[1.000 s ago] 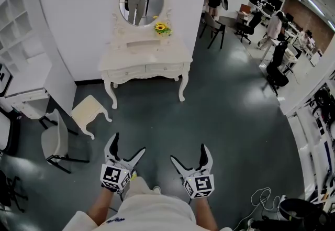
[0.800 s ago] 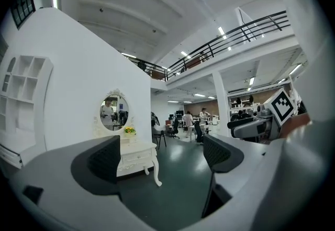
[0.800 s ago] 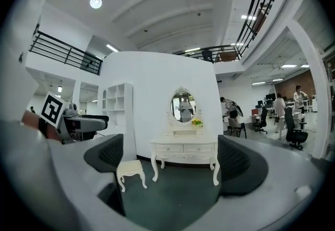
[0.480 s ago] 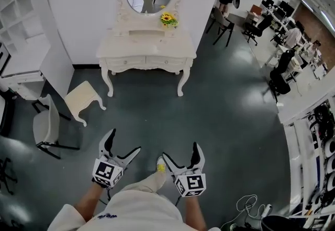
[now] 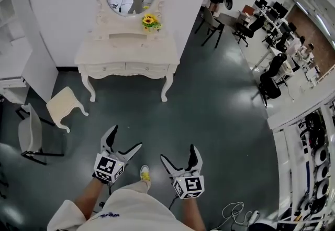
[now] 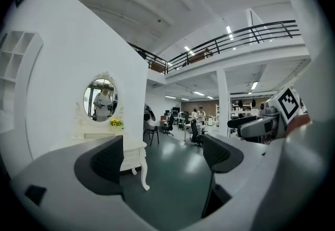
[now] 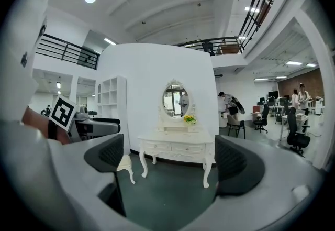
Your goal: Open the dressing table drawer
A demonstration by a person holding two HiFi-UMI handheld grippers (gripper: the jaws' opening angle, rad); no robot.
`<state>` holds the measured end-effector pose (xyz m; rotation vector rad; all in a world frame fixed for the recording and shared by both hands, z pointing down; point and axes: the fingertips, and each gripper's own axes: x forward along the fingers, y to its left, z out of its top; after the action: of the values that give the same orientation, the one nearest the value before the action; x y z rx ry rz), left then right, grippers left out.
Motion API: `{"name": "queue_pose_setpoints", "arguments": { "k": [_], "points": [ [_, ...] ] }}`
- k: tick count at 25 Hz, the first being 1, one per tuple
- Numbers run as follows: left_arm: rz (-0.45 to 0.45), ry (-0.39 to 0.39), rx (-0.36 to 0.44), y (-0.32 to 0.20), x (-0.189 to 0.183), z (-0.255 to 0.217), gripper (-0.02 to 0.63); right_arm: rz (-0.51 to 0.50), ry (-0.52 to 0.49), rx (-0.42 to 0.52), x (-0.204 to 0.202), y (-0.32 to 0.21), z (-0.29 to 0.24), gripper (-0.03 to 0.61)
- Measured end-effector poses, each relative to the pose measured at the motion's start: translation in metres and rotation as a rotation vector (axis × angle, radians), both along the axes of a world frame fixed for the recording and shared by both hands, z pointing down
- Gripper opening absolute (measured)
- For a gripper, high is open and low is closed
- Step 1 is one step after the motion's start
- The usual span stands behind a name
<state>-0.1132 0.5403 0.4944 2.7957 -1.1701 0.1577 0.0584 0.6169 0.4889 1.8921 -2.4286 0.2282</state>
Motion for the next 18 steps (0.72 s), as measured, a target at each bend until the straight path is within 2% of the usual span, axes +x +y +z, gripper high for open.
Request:
{"name": "queue_pose_setpoints", "arguments": {
  "k": [3,9,18],
  "points": [
    [-0.017,-0.005,0.017,-0.028,0.02,-0.006,0.476,-0.012,0.002,0.011,0.024,-0.033,-0.006,0.557],
    [-0.027,-0.013,0.03,-0.052,0.052,-0.01,0.476,-0.05,0.004,0.04,0.044,-0.079,-0.018,0.557],
    [-0.122,-0.03,0.059,-0.103,0.081,-0.02,0.476,-0.183,-0.017,0.028,0.063,-0.164,-0.011,0.555]
  ]
}}
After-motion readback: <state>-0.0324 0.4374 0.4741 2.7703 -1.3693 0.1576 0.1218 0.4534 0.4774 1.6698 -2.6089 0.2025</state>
